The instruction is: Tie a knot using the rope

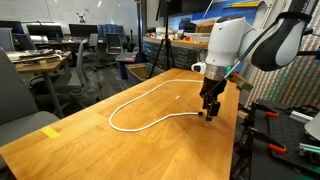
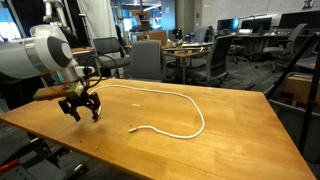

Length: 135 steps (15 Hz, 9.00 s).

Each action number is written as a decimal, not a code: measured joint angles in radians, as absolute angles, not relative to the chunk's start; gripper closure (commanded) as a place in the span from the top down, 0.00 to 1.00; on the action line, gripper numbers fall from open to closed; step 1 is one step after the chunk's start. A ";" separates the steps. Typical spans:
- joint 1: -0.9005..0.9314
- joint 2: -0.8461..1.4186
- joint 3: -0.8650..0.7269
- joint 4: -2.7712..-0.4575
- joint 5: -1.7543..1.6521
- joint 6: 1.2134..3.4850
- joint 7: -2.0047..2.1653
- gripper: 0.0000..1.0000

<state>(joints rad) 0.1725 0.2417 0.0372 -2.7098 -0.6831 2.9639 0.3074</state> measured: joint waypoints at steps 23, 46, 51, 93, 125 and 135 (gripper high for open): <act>0.181 0.399 -0.298 -2.624 -0.742 3.020 0.519 0.19; -0.119 0.185 -0.066 -2.664 -0.054 2.592 0.075 1.00; -0.128 0.204 -0.069 -2.597 0.066 2.609 0.061 1.00; -0.018 0.503 -0.200 -2.417 0.196 3.070 0.409 0.08; 0.217 0.554 0.229 -2.040 0.017 2.312 -0.104 0.99; 0.097 0.247 -0.086 -2.457 -0.414 2.488 -0.036 1.00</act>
